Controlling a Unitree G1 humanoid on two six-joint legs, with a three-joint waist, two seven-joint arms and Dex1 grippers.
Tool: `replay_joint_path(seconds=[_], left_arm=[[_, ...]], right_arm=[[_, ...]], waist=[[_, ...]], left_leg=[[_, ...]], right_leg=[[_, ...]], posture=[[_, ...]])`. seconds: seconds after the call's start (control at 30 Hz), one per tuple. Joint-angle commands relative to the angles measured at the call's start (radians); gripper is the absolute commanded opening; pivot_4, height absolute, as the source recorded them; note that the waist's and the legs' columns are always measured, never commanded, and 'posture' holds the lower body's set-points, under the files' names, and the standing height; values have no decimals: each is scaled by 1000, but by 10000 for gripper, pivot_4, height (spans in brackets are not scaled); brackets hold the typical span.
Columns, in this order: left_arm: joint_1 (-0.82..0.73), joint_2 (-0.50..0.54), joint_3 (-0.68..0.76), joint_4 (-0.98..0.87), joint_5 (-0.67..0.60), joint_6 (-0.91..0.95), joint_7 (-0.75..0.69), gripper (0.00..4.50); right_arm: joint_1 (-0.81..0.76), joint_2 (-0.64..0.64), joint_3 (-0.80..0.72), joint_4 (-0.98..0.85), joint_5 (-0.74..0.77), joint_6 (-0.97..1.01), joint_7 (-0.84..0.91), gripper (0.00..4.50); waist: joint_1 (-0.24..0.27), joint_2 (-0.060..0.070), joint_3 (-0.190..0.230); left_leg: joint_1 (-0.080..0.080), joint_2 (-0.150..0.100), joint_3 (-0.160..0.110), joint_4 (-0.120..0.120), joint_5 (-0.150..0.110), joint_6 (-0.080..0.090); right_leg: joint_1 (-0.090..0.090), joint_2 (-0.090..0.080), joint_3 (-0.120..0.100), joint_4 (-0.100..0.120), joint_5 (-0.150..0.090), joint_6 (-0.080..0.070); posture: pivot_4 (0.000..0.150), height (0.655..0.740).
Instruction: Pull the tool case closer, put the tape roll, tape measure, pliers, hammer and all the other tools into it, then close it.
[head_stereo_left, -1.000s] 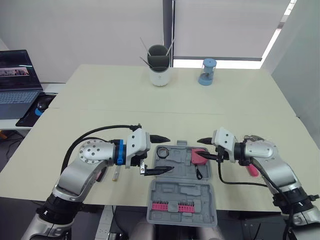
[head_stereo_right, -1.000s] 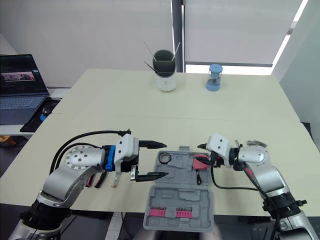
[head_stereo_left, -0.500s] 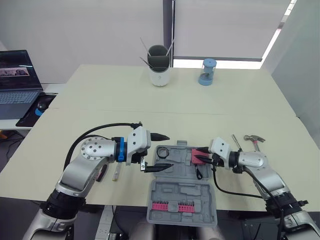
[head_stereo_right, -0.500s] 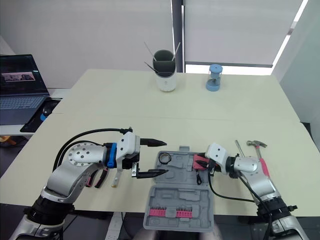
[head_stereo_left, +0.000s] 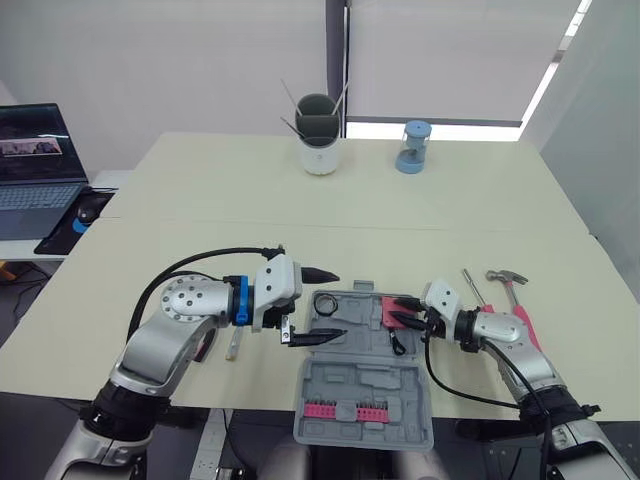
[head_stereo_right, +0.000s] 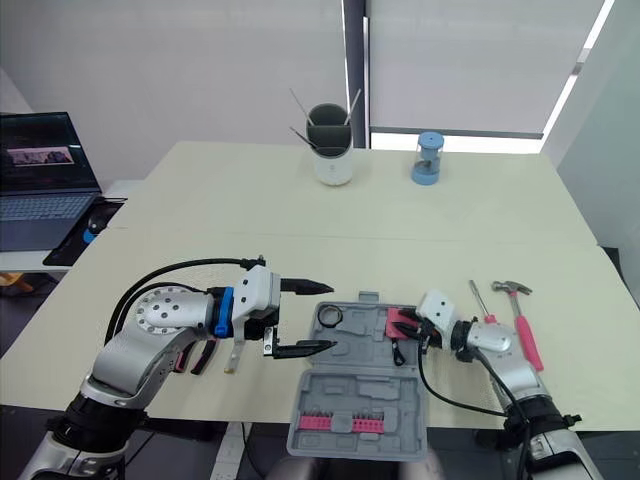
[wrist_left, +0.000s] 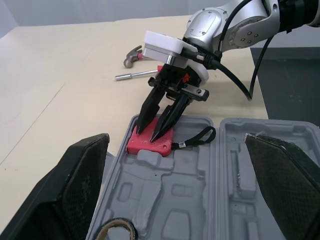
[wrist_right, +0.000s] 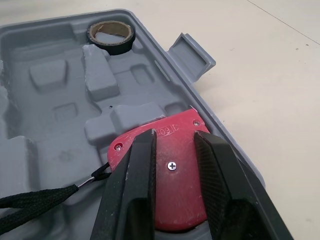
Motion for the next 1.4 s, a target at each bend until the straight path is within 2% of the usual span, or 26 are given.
replay_joint_path(seconds=[0.03, 0.13, 0.23, 0.4, 0.53, 0.57, 0.73, 0.9, 1.07, 1.27, 1.4], left_arm=[[4, 2, 14, -28, 3, -5, 18, 45000], [14, 1, 27, -26, -3, 1, 35, 45000], [55, 38, 105, -25, -49, 44, 45, 45000], [120, 90, 275, 32, -106, 86, 77, 45000], [187, 144, 411, 117, -114, 64, 68, 45000], [206, 156, 445, 147, -111, 52, 67, 45000], [269, 225, 631, 356, -94, 15, 95, 45000], [297, 253, 760, 654, -62, -97, 146, 45000], [261, 283, 796, 873, -37, -177, 204, 45000], [245, 262, 797, 897, -52, -187, 236, 45000], [280, 234, 810, 821, -62, -179, 271, 45000]], right_arm=[[0, 6, -13, -11, 14, -8, 8, 12854], [-17, 2, -33, -67, 35, 5, -1, 12854], [-27, -58, -102, -204, 109, 84, 23, 18338], [-1, -210, -230, -297, 201, 172, 85, 30756], [29, -307, -323, -275, 247, 203, 120, 42887], [37, -328, -344, -258, 249, 199, 128, 44592], [60, -405, -453, -99, 239, 151, 112, 44592], [66, -427, -533, 153, 206, 33, 51, 44592], [41, -441, -574, 342, 195, -32, -2, 44592], [6, -455, -575, 472, 186, -84, -30, 44592], [-28, -441, -547, 416, 198, -43, -6, 44592]], waist=[[-1, 0, 0], [-5, 0, 0], [-7, 2, 1], [-11, 3, 2], [-11, 3, 2], [-12, 3, 2], [-14, 3, 2], [-15, 3, 2], [-17, 3, 2], [-18, 3, 2], [-20, 3, 2]], left_leg=[[0, 0, 0, 0, 0, 0], [-1, 0, 0, 0, 0, 0], [-2, 0, 0, 0, 0, 0], [-6, 0, -3, 0, 0, 0], [-6, 1, -4, -1, 0, 0], [-6, 1, -3, -1, 0, 0], [-6, 1, -1, -1, 0, 1], [-4, 1, 1, -2, -1, 1], [-4, 1, 3, -2, -1, 1], [-2, 1, 3, -2, -1, 1], [-2, 2, 4, -2, -1, 1]], right_leg=[[0, 0, 0, 0, 0, 0], [-1, 0, 0, 0, 0, 0], [-3, 0, 1, 0, 0, 0], [-4, -1, 0, -1, 0, 0], [-5, -2, -1, -2, 0, -1], [-5, -2, 0, -2, 0, -1], [-5, -2, -1, -2, 0, -1], [-4, -2, -1, -2, 0, 0], [-4, -2, 0, -1, 0, 0], [-4, -2, 1, -1, 0, 0], [-4, -3, 2, -1, 0, 0]], posture=[[1500, 7400], [1500, 7400], [1500, 7400], [1500, 7400], [1500, 7400], [1500, 7400], [1500, 7400], [1500, 7400], [1500, 7400], [1500, 7400], [1500, 7400]])
